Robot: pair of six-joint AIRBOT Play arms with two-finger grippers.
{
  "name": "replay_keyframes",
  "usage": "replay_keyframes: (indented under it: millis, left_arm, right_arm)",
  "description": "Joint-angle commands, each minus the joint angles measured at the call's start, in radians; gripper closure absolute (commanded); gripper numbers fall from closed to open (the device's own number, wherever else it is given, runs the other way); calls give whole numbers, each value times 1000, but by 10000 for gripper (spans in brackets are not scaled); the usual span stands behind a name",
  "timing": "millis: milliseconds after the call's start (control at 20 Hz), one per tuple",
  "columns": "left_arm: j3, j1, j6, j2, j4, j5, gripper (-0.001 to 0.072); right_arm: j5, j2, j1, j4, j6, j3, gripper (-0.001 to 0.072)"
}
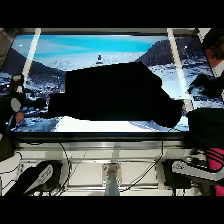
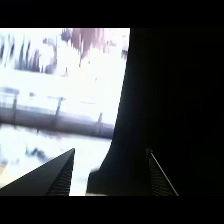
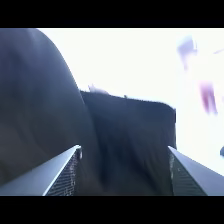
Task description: Fold the clothes and pants, and hang the long-sleeved shirts on hangers.
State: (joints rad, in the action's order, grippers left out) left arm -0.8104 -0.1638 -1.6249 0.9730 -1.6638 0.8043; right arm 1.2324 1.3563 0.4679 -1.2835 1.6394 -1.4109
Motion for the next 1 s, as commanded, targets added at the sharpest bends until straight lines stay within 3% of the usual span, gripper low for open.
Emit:
replay_keyframes:
  millis: [0,150,200,250,400,500,600,950]
  left_arm:
    - [-103,0,-55,32,237,-216,201]
    - [-129,0,-14,132,532,-297,208]
    - [-138,0,23,175,623,-306,208]
    - [-150,0,62,225,719,-304,209]
    - [-222,0,187,408,942,-240,208]
    - [-301,0,201,528,943,-161,207]
    - [-383,-5,201,631,943,-95,206]
    - [-507,-55,201,772,867,-51,208]
  right_arm:
    - [-292,1,-1,6,86,-87,99]
    - [-306,39,-1,40,140,-87,122]
    - [-283,60,-1,72,136,-87,200]
    - [-257,88,-1,121,106,-87,235]
    - [-120,198,-1,332,-41,-110,234]
    - [44,296,-1,444,-90,-169,216]
    - [166,390,-1,475,-89,-248,91]
    - [163,449,-1,472,-90,-357,79]
